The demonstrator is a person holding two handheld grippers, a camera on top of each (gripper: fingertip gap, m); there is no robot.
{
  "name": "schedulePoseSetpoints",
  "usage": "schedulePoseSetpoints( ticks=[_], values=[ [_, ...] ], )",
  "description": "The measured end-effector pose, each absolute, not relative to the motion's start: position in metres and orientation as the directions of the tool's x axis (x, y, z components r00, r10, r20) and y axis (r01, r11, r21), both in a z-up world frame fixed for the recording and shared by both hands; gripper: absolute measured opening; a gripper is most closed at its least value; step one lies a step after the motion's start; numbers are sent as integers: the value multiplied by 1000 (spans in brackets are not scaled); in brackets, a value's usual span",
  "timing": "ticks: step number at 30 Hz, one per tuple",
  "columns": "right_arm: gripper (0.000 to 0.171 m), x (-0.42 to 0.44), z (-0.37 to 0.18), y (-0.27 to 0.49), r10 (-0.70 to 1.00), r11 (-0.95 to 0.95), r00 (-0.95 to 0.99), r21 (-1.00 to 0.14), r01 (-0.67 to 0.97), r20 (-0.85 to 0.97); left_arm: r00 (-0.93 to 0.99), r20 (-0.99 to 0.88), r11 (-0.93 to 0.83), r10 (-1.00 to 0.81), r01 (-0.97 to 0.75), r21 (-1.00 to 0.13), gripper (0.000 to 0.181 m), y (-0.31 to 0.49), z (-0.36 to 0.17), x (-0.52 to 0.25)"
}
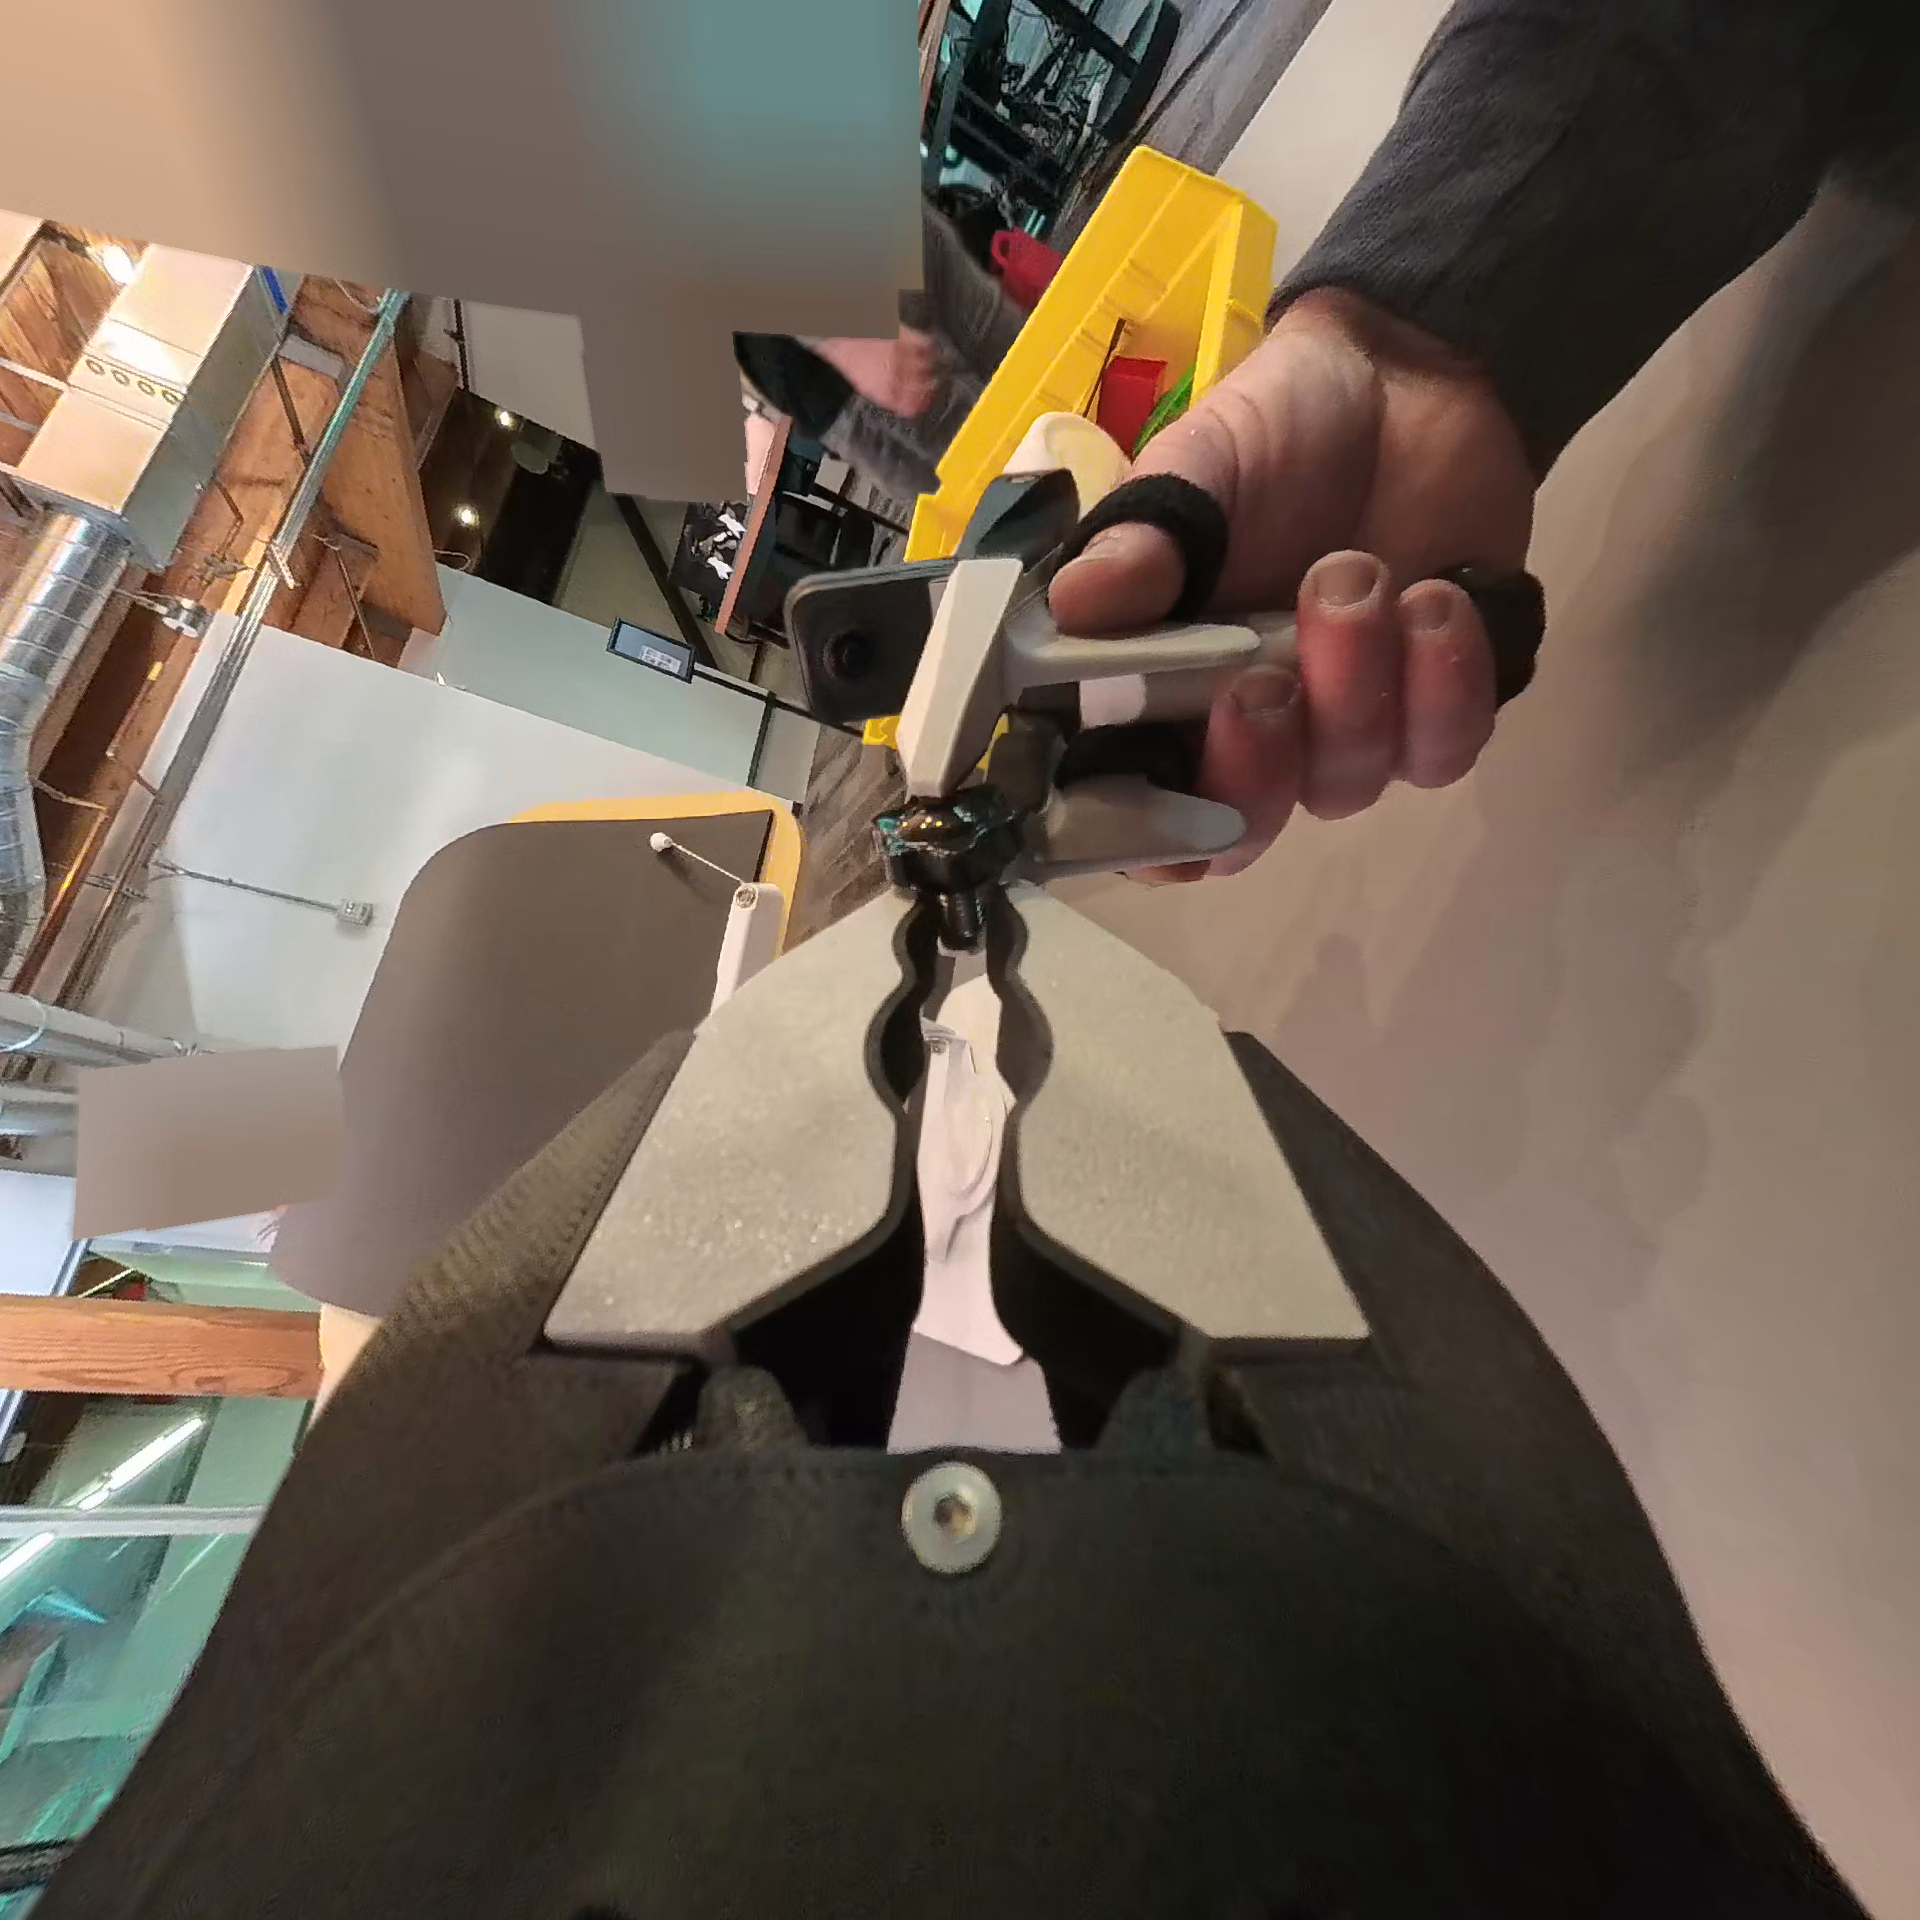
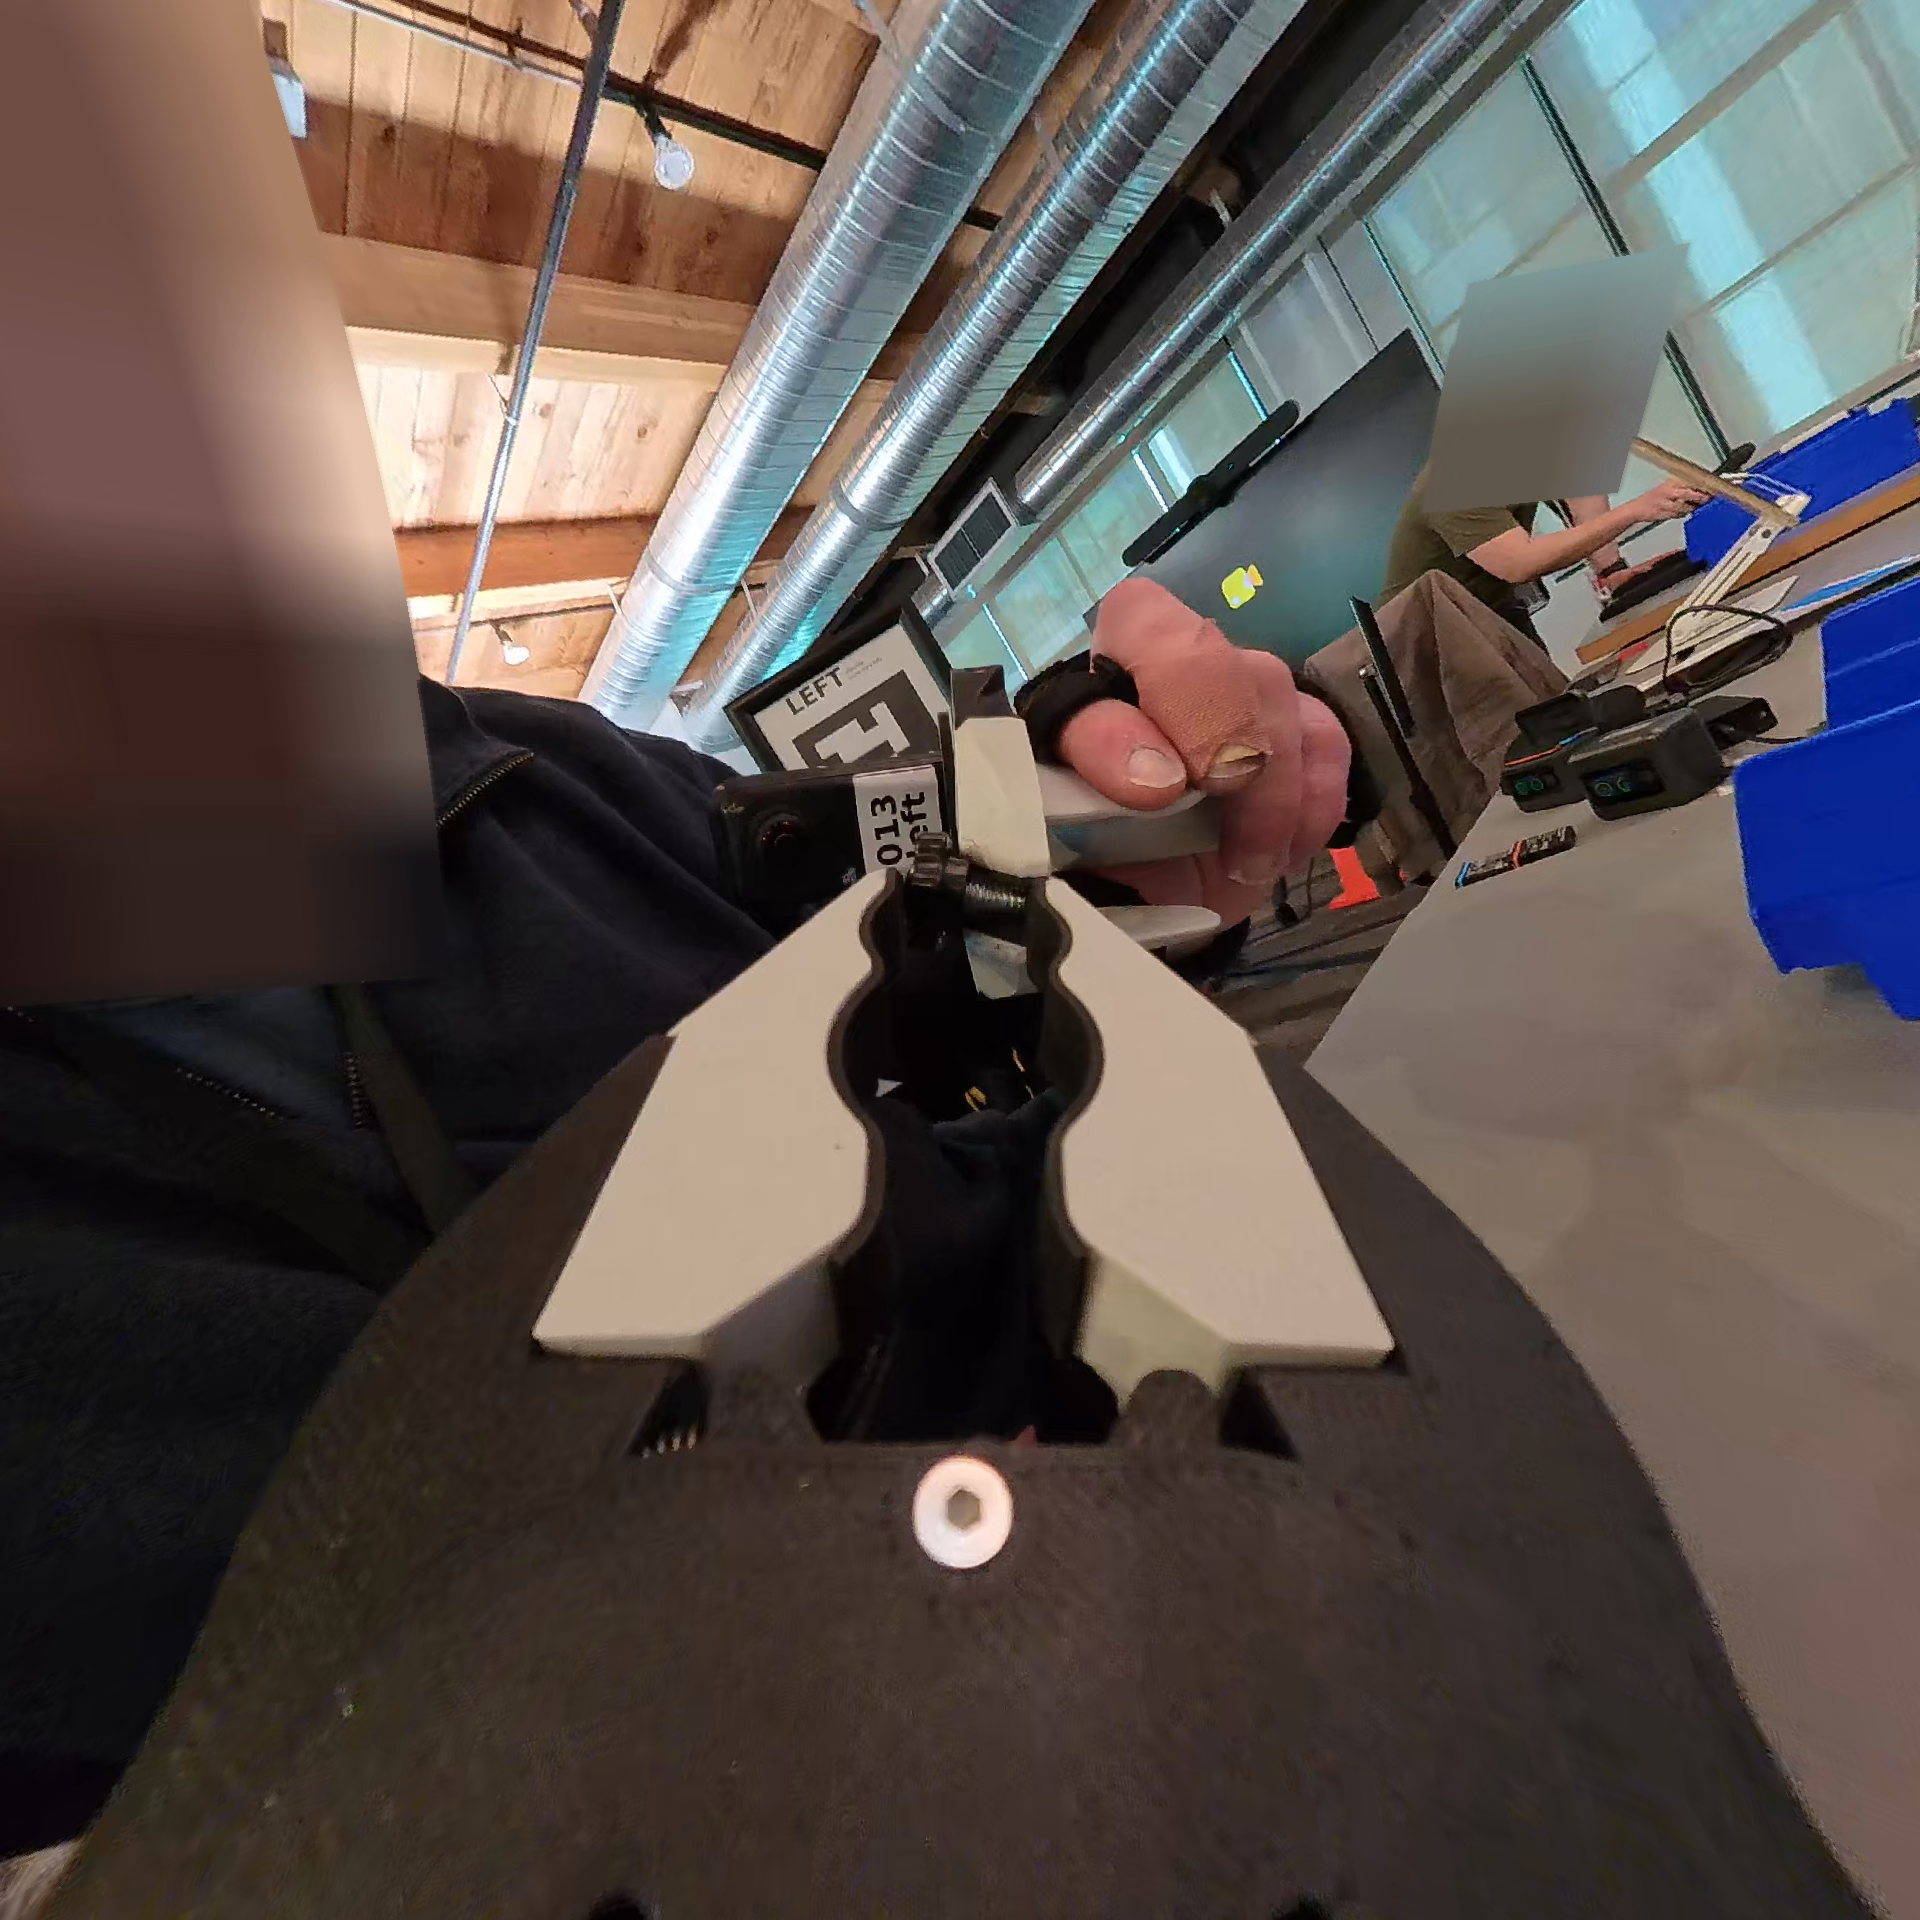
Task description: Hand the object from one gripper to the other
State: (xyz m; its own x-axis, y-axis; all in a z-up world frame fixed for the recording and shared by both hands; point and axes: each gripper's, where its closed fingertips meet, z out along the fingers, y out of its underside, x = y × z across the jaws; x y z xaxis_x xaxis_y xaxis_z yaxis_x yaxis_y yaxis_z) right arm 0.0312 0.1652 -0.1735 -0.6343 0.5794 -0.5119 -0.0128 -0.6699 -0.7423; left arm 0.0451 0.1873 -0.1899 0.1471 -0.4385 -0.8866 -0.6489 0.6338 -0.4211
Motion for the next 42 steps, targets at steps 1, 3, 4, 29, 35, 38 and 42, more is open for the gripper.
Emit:
schedulePoseSetpoints(
  ticks=[1, 3, 4, 29, 35, 38, 42],
  values=[
    [21, 31, -174, 166, 571, -680, -635, -733, -12, -520, 149, -885, 628, -441, -653, -423, 9, 188, -190, 44],
    [21, 29, -175, 167, 564, -693, -634, -721, -14, -530, 149, -886, 623, -439, -660, -420, 9, 189, -191, 43],
    [21, 28, -176, 168, 561, -698, -631, -716, -12, -536, 150, -882, 618, -447, -662, -425, 9, 189, -192, 43],
    [8, 22, -215, 212, 672, -721, -411, -672, -170, -616, 485, -643, 311, -592, -599, -738, 7, 205, -244, 28],
    [13, 22, -228, 217, 736, -663, -308, -734, -149, -603, 497, -633, 295, -594, -597, -746, 6, 202, -255, 30],
    [15, 30, -229, 221, 773, -625, -256, -767, -146, -581, 519, -574, 237, -634, -576, -782, 8, 201, -265, 30],
    [18, 34, -232, 218, 852, -517, -159, -851, -95, -499, 507, -521, 155, -686, -598, -786, 21, 204, -291, 36]
  ],
)
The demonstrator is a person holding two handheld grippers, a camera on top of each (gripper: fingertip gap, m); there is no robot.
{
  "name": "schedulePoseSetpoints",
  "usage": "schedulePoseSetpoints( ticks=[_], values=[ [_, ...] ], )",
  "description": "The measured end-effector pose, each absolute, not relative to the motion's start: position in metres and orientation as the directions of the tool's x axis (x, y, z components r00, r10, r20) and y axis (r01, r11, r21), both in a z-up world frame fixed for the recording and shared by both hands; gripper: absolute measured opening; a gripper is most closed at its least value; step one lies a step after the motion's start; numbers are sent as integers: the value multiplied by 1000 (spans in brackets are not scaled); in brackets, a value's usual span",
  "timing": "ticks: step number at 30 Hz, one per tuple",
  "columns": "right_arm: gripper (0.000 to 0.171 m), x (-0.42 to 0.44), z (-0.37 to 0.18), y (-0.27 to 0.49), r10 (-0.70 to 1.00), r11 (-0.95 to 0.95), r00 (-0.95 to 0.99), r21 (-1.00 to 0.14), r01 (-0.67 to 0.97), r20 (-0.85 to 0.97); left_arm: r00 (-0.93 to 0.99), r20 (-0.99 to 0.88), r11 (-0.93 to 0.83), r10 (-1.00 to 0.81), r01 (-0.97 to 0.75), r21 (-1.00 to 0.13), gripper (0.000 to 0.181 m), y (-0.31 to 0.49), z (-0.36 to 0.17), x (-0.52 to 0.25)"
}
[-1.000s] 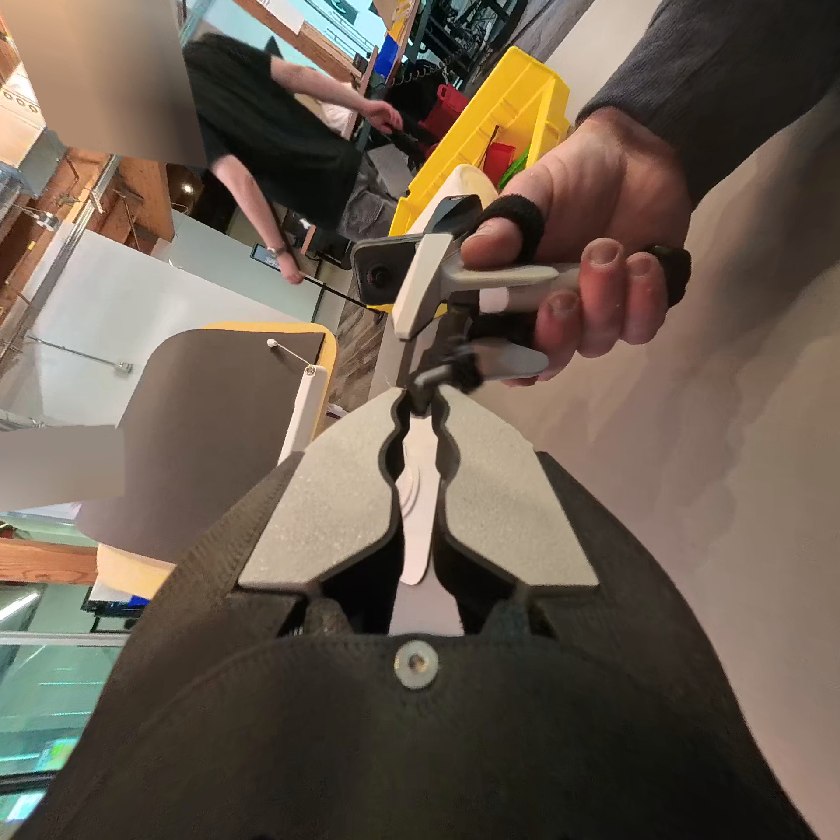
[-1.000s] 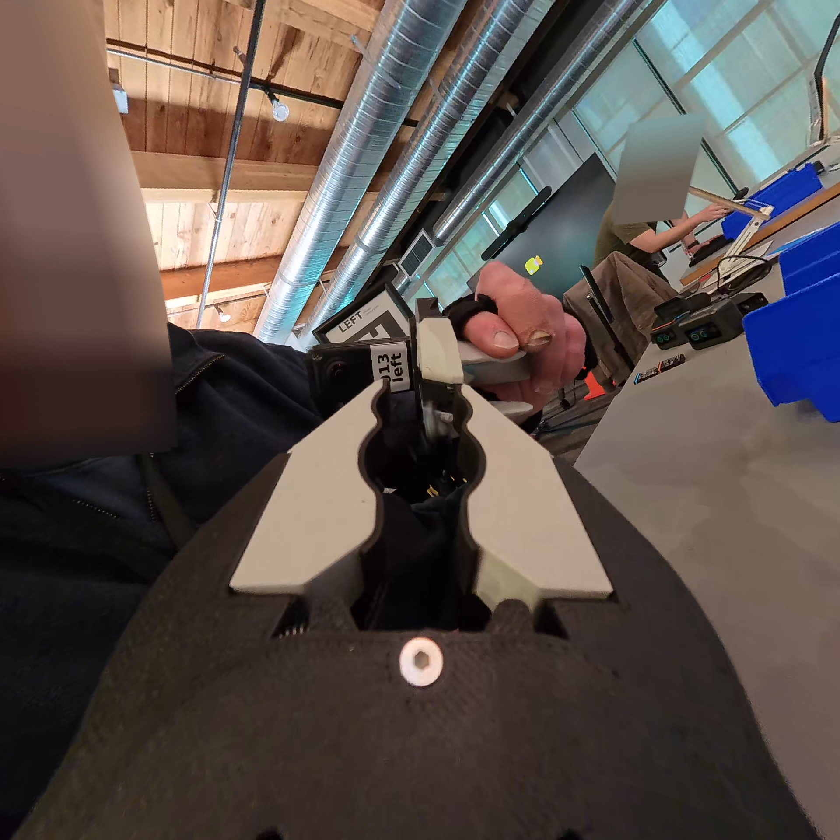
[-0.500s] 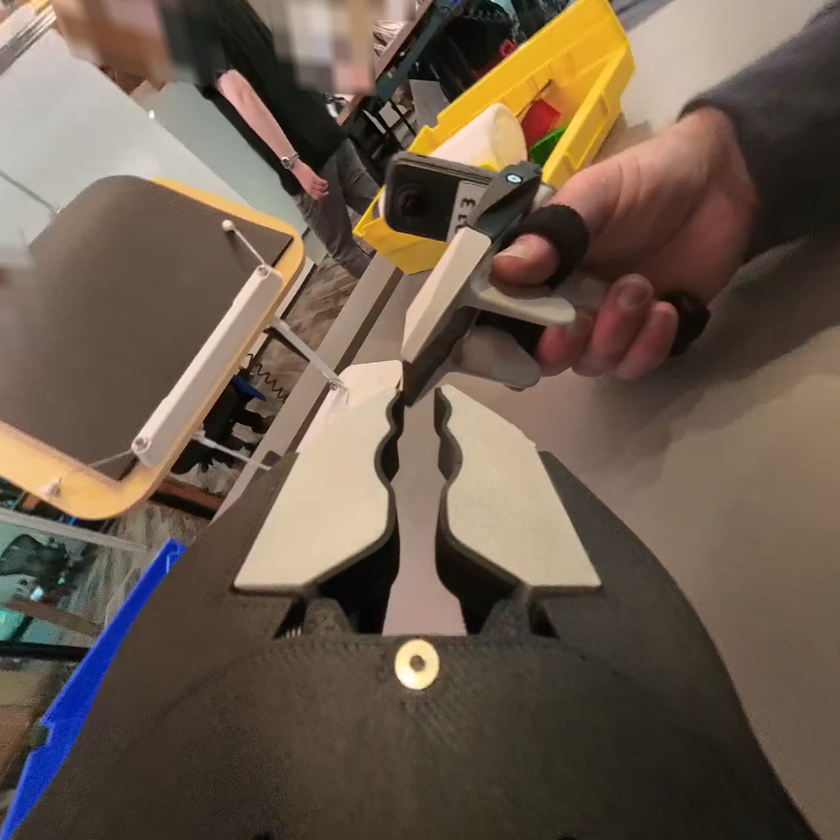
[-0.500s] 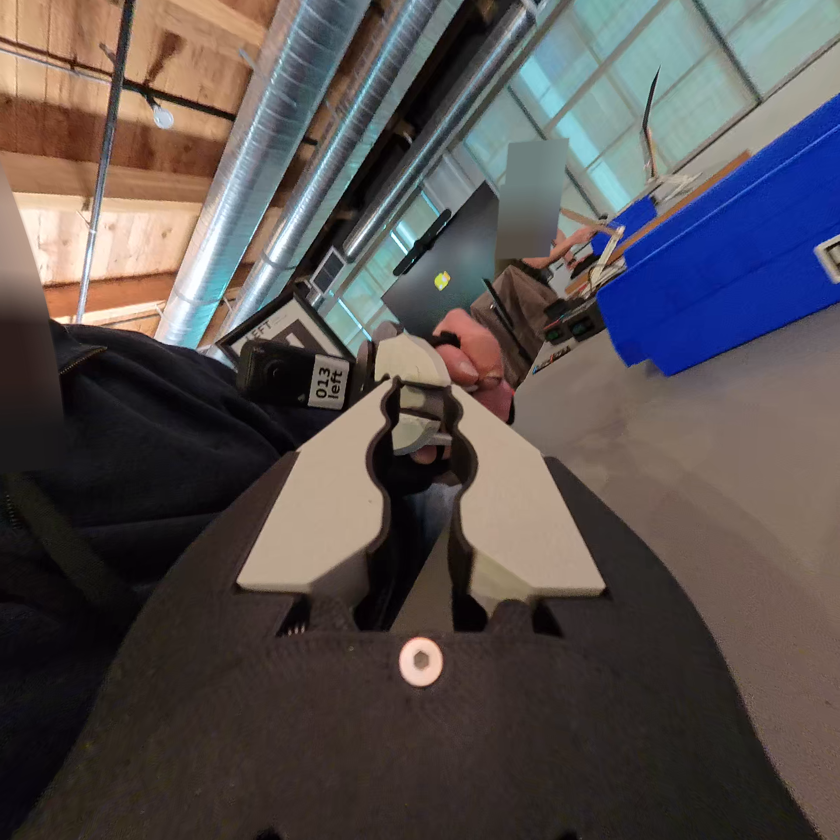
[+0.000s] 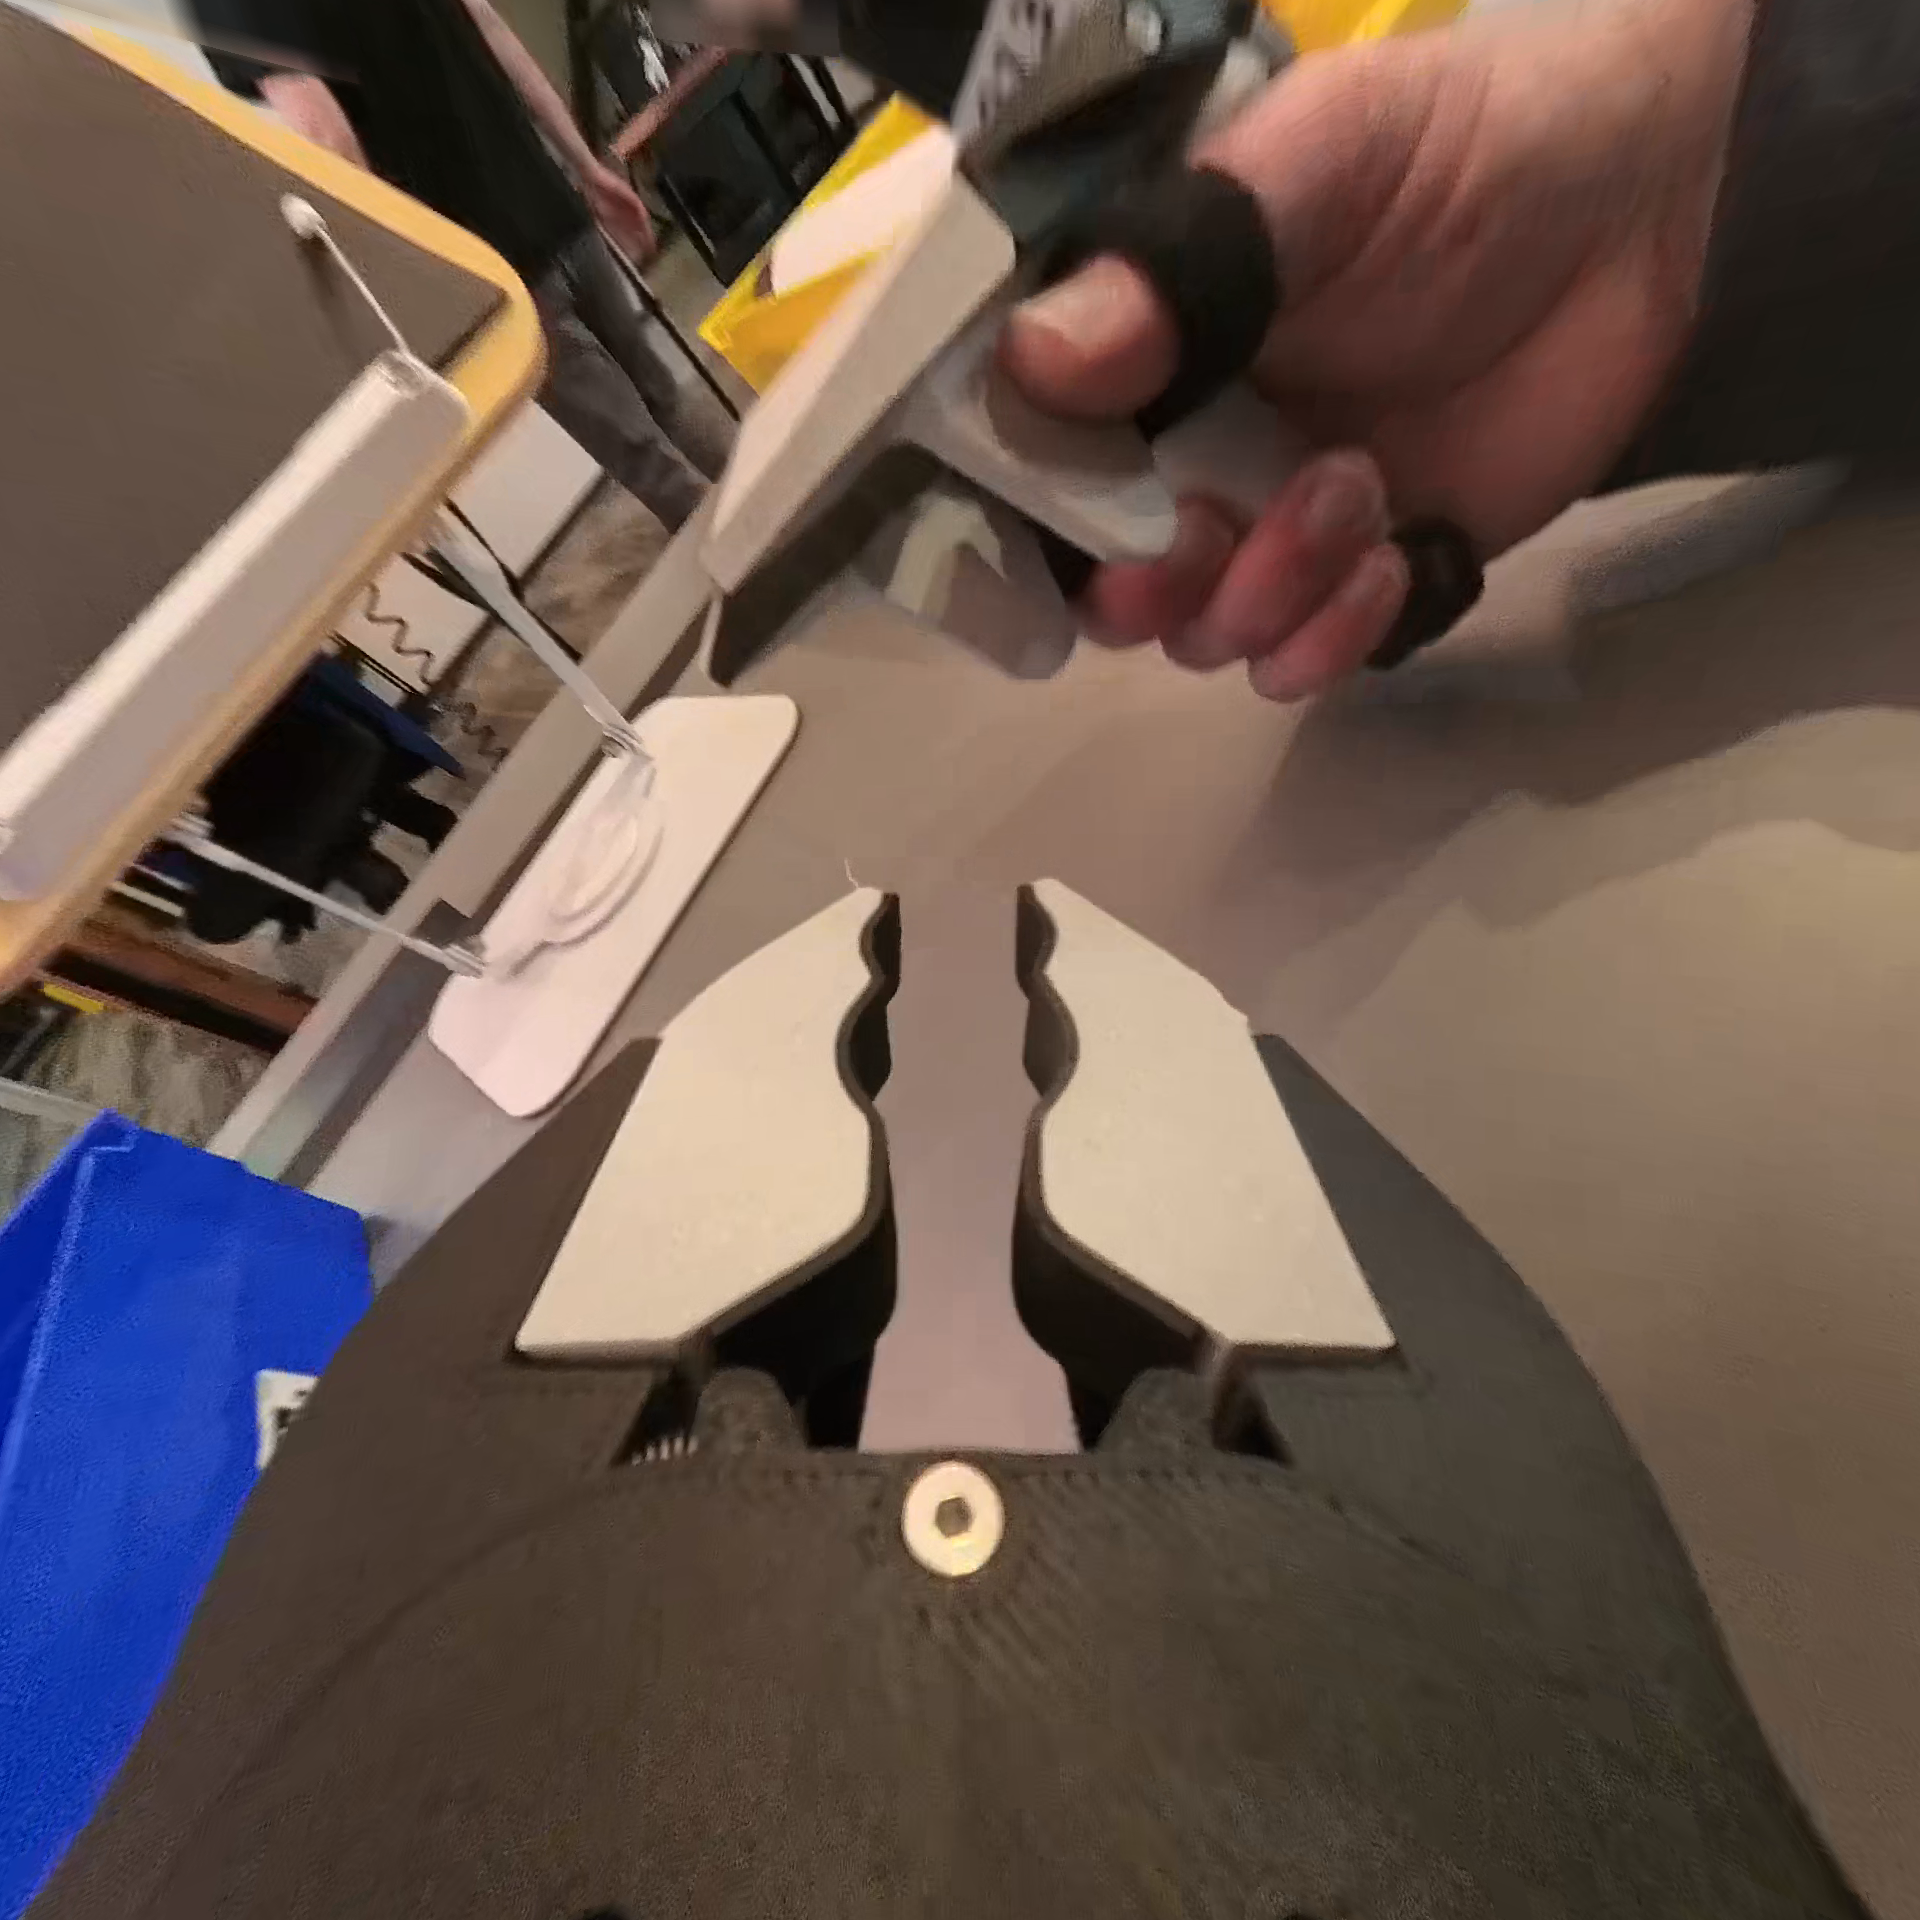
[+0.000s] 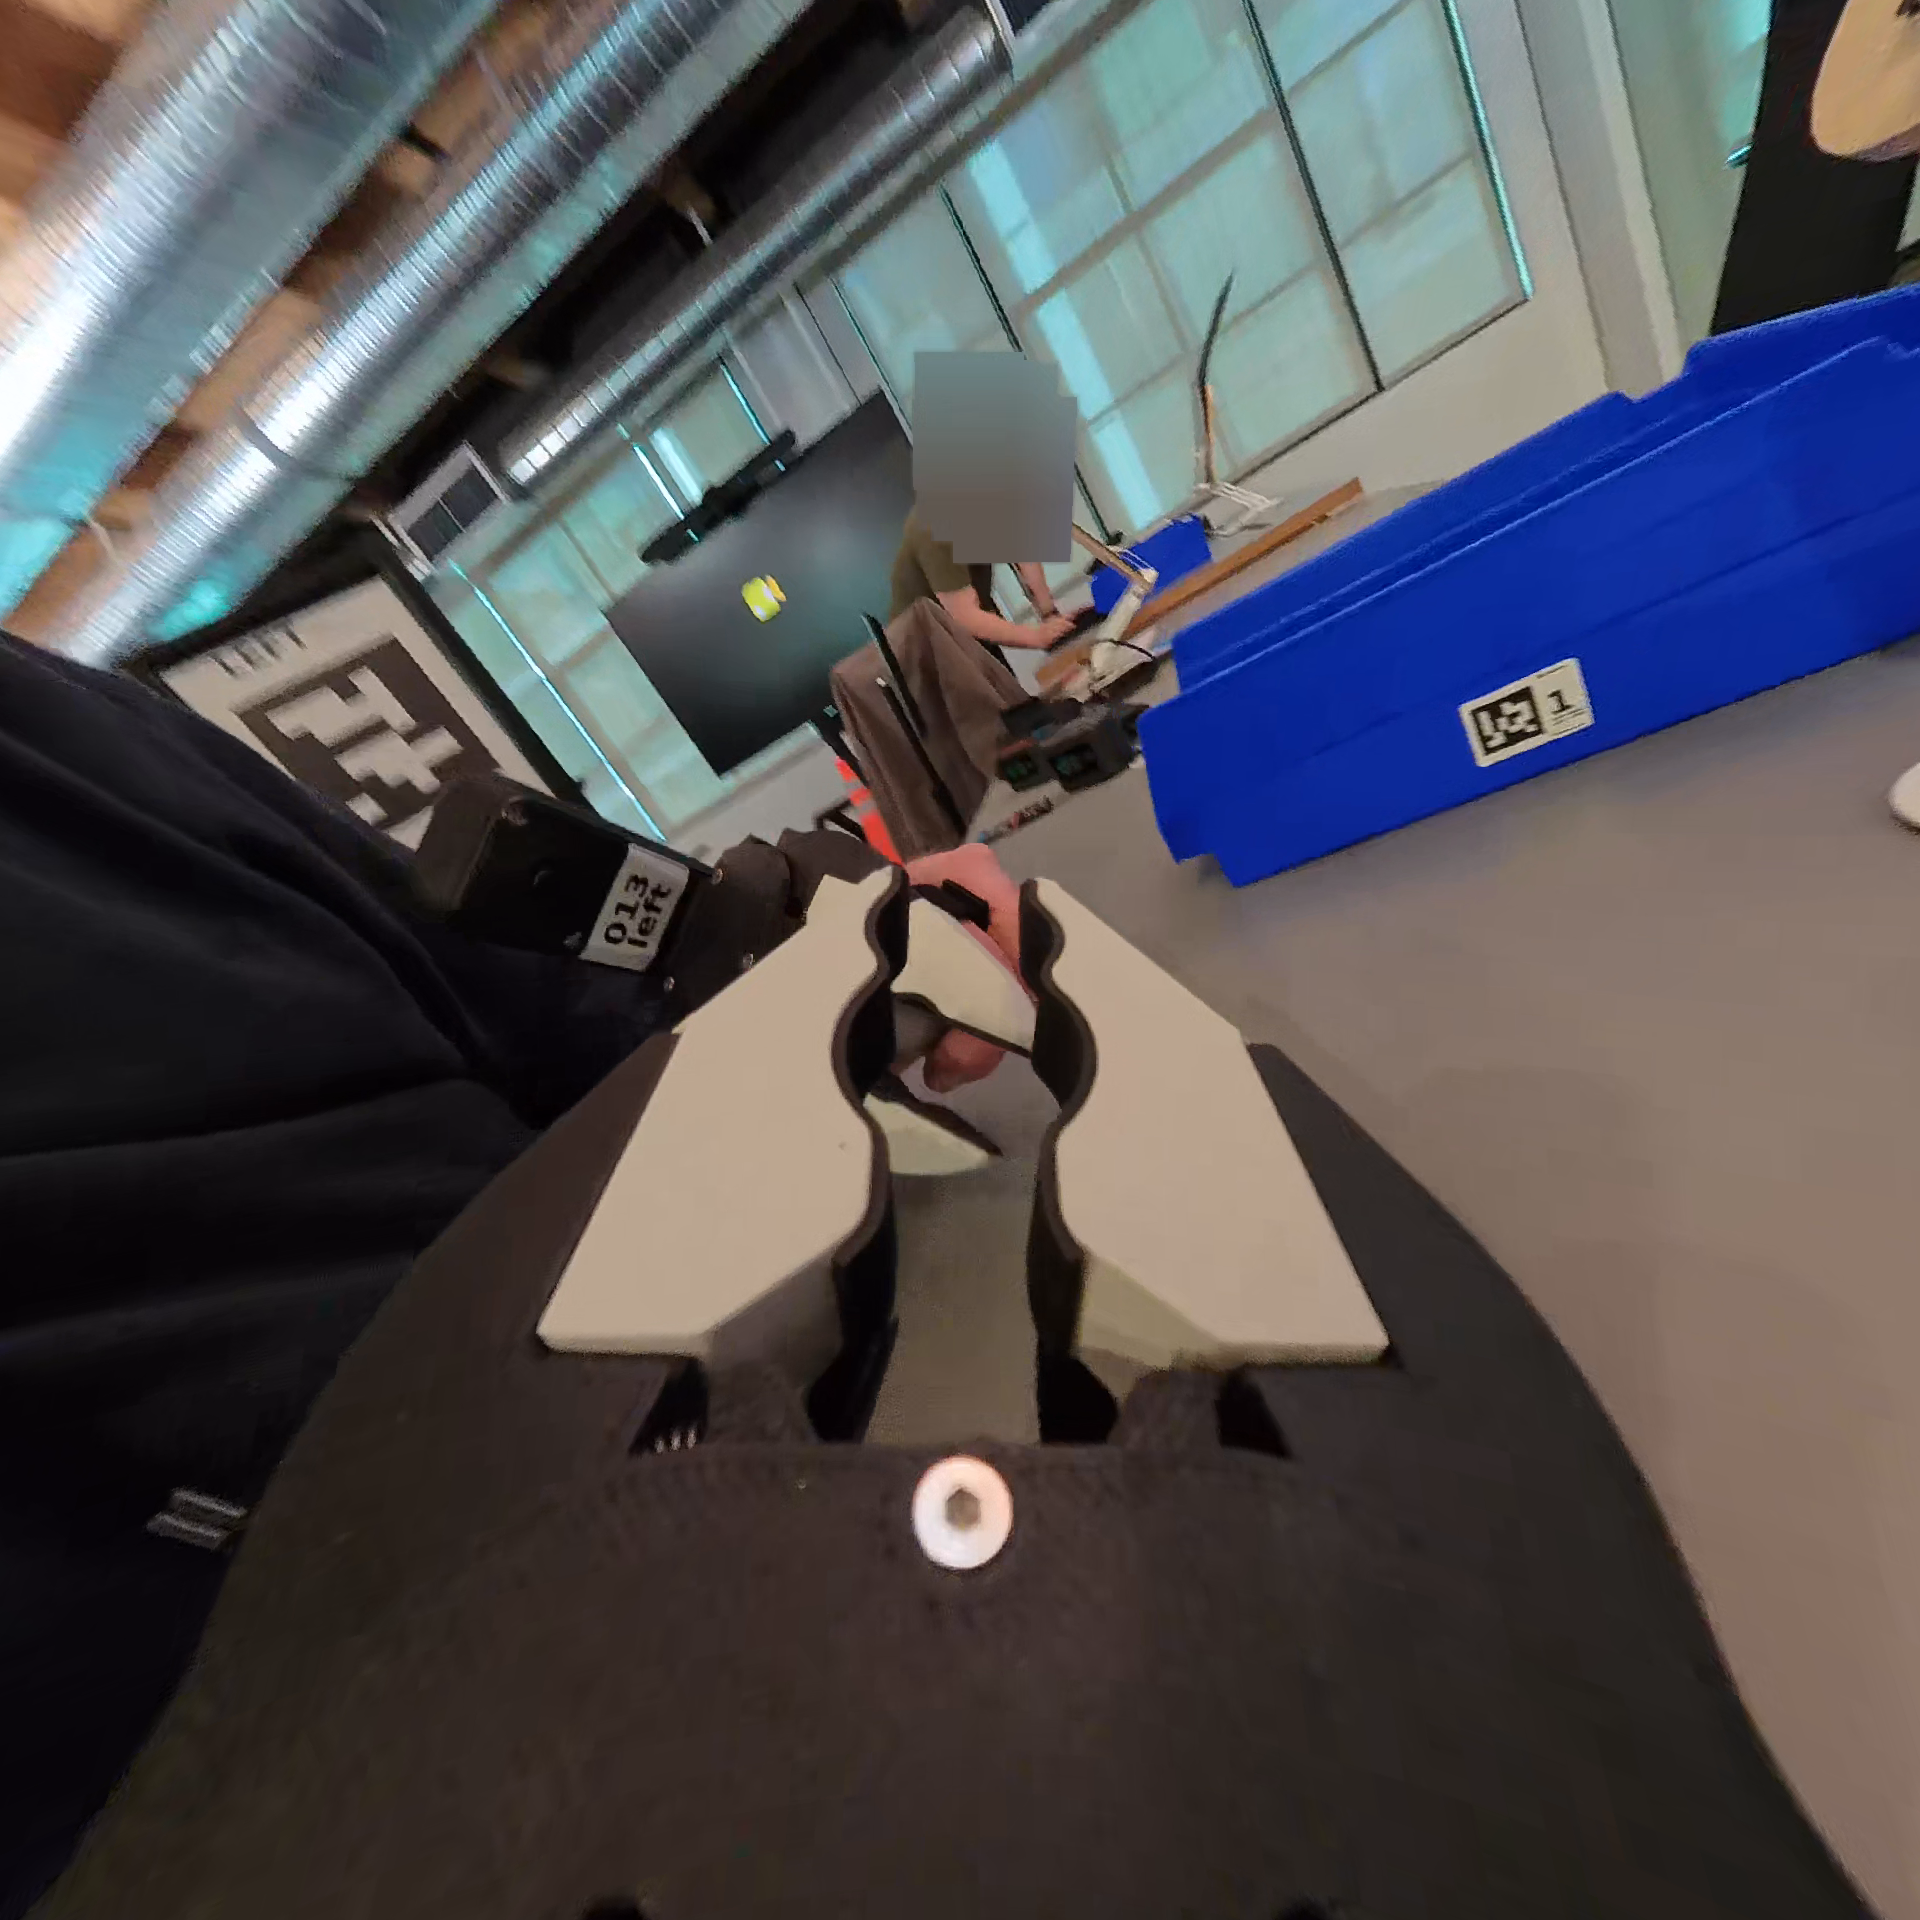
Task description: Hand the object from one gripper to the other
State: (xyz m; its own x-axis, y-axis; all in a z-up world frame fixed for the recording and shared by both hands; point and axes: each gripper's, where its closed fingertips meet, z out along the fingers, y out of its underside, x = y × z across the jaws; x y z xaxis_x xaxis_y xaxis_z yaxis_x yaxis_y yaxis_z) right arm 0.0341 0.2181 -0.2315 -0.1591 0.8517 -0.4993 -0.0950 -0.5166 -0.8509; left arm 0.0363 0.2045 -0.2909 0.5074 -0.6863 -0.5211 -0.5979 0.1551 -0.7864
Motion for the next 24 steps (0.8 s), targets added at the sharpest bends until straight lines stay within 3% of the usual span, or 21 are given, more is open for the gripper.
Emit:
schedulePoseSetpoints(
  ticks=[7, 11, 17, 24],
  values=[
    [18, 25, -241, 217, 915, -400, -64, -917, -14, -398, 490, -499, 74, -715, -656, -751, 26, 219, -330, 47],
    [18, 18, -264, 221, 949, -313, 6, -945, 99, -314, 441, -610, 144, -659, -722, -677, 28, 227, -335, 56],
    [18, 26, -259, 230, 980, -188, 79, -977, 102, -180, 317, -788, 268, -528, -818, -509, 23, 232, -343, 70],
    [19, 39, -259, 247, 974, 3, 223, -983, 182, 44, 318, -810, 250, -492, -840, -482, 17, 239, -344, 71]
  ],
)
